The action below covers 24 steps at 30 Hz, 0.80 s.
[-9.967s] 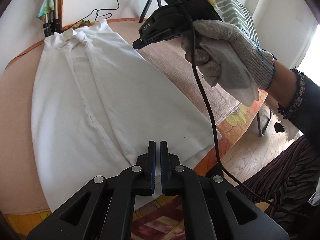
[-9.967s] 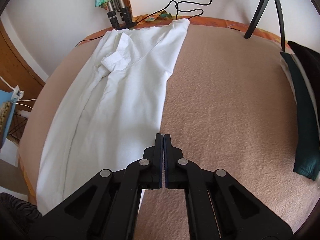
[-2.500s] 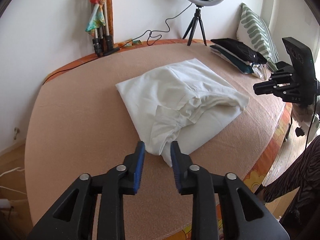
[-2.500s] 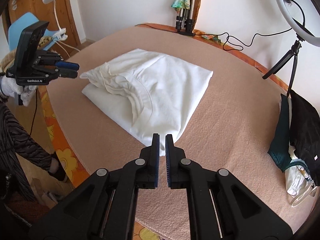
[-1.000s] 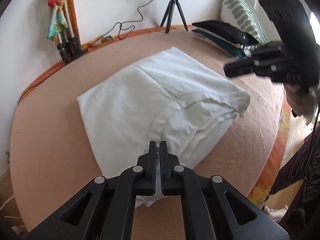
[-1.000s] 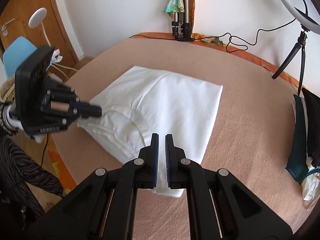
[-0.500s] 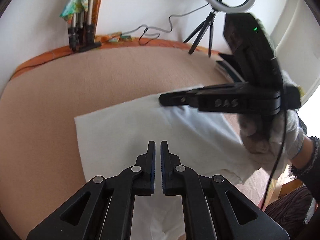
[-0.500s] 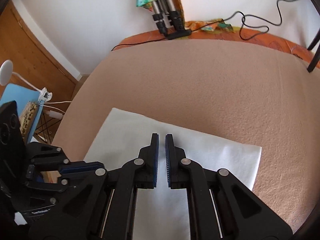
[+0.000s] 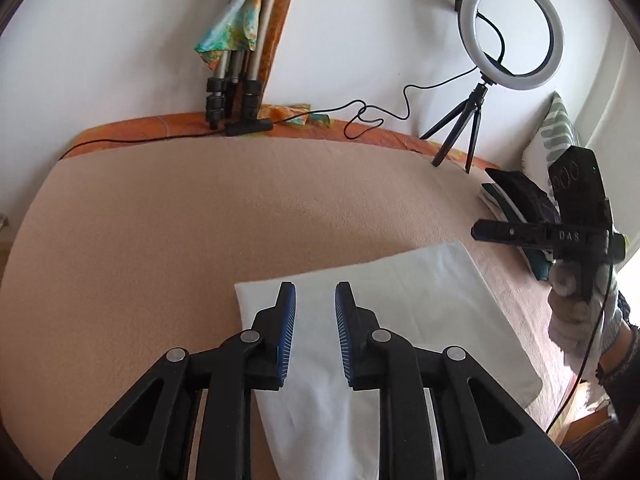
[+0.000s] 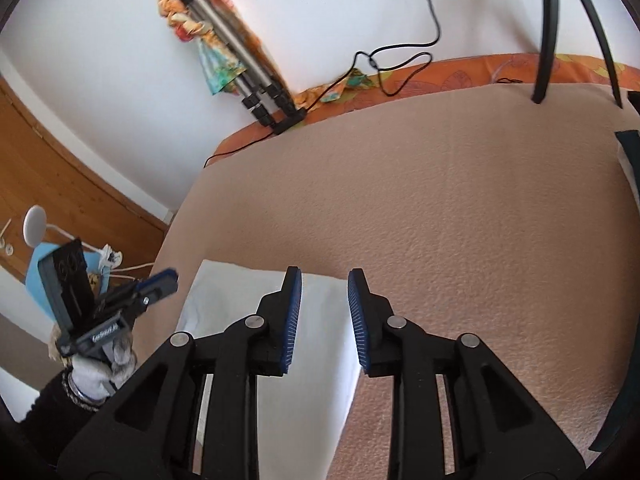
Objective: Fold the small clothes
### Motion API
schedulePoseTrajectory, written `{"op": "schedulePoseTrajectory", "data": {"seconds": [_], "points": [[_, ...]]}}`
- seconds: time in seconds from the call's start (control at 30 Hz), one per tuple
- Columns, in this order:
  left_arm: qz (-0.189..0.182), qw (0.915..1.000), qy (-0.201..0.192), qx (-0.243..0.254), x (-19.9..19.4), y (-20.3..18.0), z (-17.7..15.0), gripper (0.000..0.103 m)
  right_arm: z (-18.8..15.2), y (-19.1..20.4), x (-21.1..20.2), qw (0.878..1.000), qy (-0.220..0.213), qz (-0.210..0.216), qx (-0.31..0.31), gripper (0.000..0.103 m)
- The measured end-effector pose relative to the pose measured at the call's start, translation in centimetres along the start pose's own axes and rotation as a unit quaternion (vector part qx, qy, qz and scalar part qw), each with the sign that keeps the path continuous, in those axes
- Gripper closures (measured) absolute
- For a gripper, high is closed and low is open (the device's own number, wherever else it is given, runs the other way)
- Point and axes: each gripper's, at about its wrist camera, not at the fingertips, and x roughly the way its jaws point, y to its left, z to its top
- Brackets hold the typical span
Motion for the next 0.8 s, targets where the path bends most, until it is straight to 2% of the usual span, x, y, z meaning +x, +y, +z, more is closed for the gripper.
{"op": "schedulePoseTrajectory", "data": {"seconds": [0.1,0.17,0.23,0.27,0.37,0.43,0.47,0.5,0.57,0.63,0.7,0.8], "points": [[0.058,0.9981,0.020,0.010,2.4,0.4,0.3,0.084,-0.3,1.2,2.5,0.998,0.025,-0.053,-0.028,0.077],[0.089,0.9944,0.054,0.017,3.6,1.0,-0.1,0.084,-0.3,0.8,3.7,0.992,0.043,-0.110,-0.036,0.077],[0.127,0.9903,0.048,0.030,2.9,1.5,-0.6,0.084,-0.2,-0.1,3.2,0.989,0.043,-0.138,-0.031,0.076],[0.126,0.9911,0.041,0.010,1.8,2.2,-0.8,0.084,-0.1,-0.6,2.5,0.989,0.036,-0.142,-0.021,0.075],[0.085,0.9954,0.024,-0.038,-2.2,3.1,-1.9,0.084,-0.4,-1.1,-0.4,0.992,0.013,-0.129,0.000,0.071],[0.047,0.9963,0.019,-0.070,-4.9,3.2,-3.1,0.066,-1.1,-0.7,-2.4,0.993,0.001,-0.115,0.011,0.071],[0.044,0.9956,0.022,-0.080,-6.0,3.0,-3.8,0.049,-1.5,-0.3,-3.3,0.994,-0.005,-0.109,0.006,0.068],[0.039,0.9951,0.022,-0.088,-7.1,2.9,-4.6,0.043,-2.1,0.4,-4.1,0.994,-0.011,-0.106,-0.002,0.064],[0.017,0.9934,0.027,-0.110,-8.7,2.8,-6.2,0.041,-3.5,1.6,-5.5,0.995,-0.028,-0.095,-0.013,0.045],[-0.003,0.9869,0.037,-0.157,-10.0,3.3,-8.1,0.040,-4.8,2.4,-6.5,0.996,-0.042,-0.079,-0.012,0.030],[-0.032,0.9779,0.034,-0.204,-11.1,3.8,-9.8,0.040,-5.7,3.3,-6.9,0.995,-0.049,-0.087,-0.027,0.030],[-0.044,0.9653,0.024,-0.256,-12.1,4.4,-12.0,0.040,-6.5,3.7,-7.1,0.995,-0.051,-0.082,-0.019,0.029]]}}
